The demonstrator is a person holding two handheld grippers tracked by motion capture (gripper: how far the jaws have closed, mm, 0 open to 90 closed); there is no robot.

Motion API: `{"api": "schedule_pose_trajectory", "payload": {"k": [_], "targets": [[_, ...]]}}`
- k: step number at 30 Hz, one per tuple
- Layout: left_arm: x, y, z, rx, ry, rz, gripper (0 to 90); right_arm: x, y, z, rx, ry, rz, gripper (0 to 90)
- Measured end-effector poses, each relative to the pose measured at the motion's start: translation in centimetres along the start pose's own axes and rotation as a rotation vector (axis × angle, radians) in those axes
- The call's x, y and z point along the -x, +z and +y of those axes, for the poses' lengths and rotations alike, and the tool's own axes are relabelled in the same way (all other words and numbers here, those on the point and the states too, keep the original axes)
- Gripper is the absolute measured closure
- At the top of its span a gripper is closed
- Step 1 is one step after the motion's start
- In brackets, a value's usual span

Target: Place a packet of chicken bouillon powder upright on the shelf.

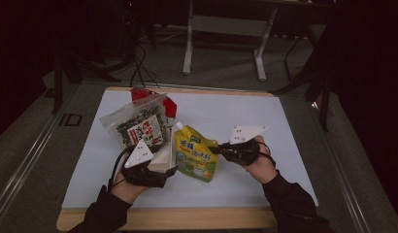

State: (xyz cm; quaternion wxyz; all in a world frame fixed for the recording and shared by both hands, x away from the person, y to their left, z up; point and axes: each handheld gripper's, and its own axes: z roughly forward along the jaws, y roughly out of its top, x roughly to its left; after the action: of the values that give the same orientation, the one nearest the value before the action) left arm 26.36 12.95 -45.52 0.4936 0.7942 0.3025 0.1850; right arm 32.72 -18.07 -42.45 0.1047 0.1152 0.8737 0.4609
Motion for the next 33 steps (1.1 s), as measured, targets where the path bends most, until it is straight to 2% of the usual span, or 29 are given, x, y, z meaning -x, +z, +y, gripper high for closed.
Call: {"api": "schedule_pose_trajectory", "payload": {"k": [1,7,8,12,15,17,18,24,26,29,30,33], "targets": [[-0.3,0.2,0.2,-0.009,0.001,-0.013,16.3,-0.2,-0.1,-0.1,-0.003,-0.005,-0.001,90.0],[-1.6,1.5,1.5,-0.045,0.024,-0.001,20.2,-1.1,-0.4,-0.5,-0.007,-0.027,0.012,90.0],[-1.9,1.8,1.7,-0.053,0.032,0.010,20.8,-1.2,-0.5,-0.5,-0.007,-0.032,0.017,90.0],[-2.7,2.7,2.1,-0.072,0.069,0.012,27.7,-1.3,-0.6,-0.6,-0.006,-0.030,0.020,90.0],[-3.3,3.1,2.4,-0.064,0.076,-0.013,36.9,-1.4,-0.6,-0.6,-0.004,-0.033,0.024,90.0],[-3.6,3.4,2.6,-0.058,0.088,-0.015,42.7,-1.4,-0.6,-0.6,-0.002,-0.035,0.028,89.9],[-3.8,3.6,2.7,-0.059,0.085,-0.034,46.4,-1.4,-0.6,-0.5,-0.002,-0.036,0.028,89.9],[-4.6,4.0,2.9,-0.075,0.086,-0.085,68.1,-1.1,-0.5,-0.5,-0.010,-0.025,0.019,89.7],[-4.5,3.9,2.8,-0.080,0.108,-0.066,73.0,-1.0,-0.5,-0.5,-0.009,-0.024,0.022,89.5],[-4.5,3.8,2.8,-0.080,0.110,-0.065,77.0,-1.0,-0.5,-0.6,-0.010,-0.022,0.020,89.4],[-4.4,3.6,2.7,-0.080,0.115,-0.058,79.1,-0.9,-0.5,-0.6,-0.007,-0.005,0.028,87.7],[-4.2,3.6,2.8,-0.076,0.116,-0.075,83.1,-0.7,-0.4,-0.7,-0.010,0.010,0.032,81.3]]}}
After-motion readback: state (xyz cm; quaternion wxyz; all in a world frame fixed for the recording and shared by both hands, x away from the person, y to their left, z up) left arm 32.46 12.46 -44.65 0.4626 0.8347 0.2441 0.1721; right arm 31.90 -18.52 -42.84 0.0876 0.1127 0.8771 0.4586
